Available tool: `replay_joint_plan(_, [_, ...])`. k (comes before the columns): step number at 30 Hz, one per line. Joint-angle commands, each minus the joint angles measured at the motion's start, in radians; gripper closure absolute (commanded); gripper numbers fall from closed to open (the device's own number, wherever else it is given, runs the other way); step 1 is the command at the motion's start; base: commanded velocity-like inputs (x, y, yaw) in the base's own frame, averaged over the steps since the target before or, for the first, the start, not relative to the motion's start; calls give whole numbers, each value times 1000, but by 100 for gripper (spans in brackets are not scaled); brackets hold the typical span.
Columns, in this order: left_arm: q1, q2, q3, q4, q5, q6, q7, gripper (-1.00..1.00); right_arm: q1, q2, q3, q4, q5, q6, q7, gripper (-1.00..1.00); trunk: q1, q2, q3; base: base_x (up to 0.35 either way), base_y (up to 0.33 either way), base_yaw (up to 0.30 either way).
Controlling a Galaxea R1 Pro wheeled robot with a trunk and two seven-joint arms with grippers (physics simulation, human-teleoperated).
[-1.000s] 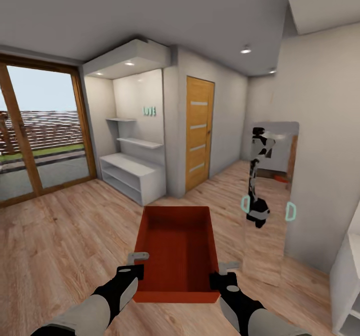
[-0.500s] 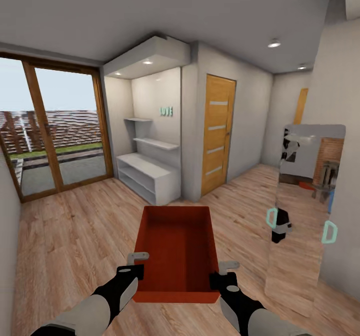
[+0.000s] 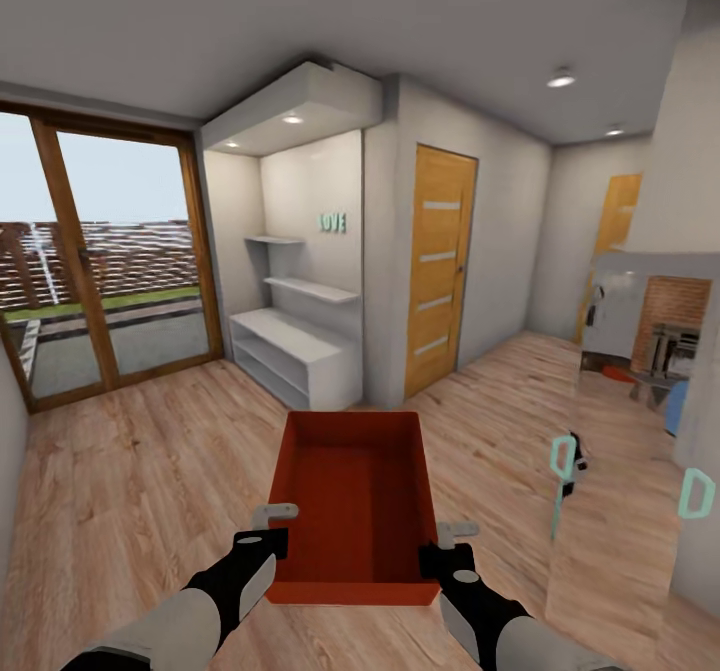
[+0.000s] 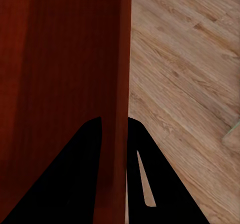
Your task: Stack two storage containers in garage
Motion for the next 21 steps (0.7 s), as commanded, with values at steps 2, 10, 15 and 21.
replay_joint_plan(2, [0, 37, 14, -6, -18, -23, 33, 100, 0, 0, -18, 2, -9, -1, 2, 100, 1, -1, 0, 322, 0, 0])
replay_joint_plan(10, [0, 37, 14, -7, -18, -23, 33, 100, 0, -1, -18, 1, -9, -1, 2, 100, 1, -1, 0, 322, 0, 0])
replay_joint_plan(15, [0, 37, 14, -7, -18, -23, 33, 100, 0, -1, -18, 1, -9, -1, 2, 100, 1, -1, 0, 323, 0, 0])
replay_joint_plan(21, [0, 37, 14, -6, -18, -23, 33, 100, 0, 0, -18, 2, -9, 2, 2, 100, 1, -1, 0, 323, 0, -77])
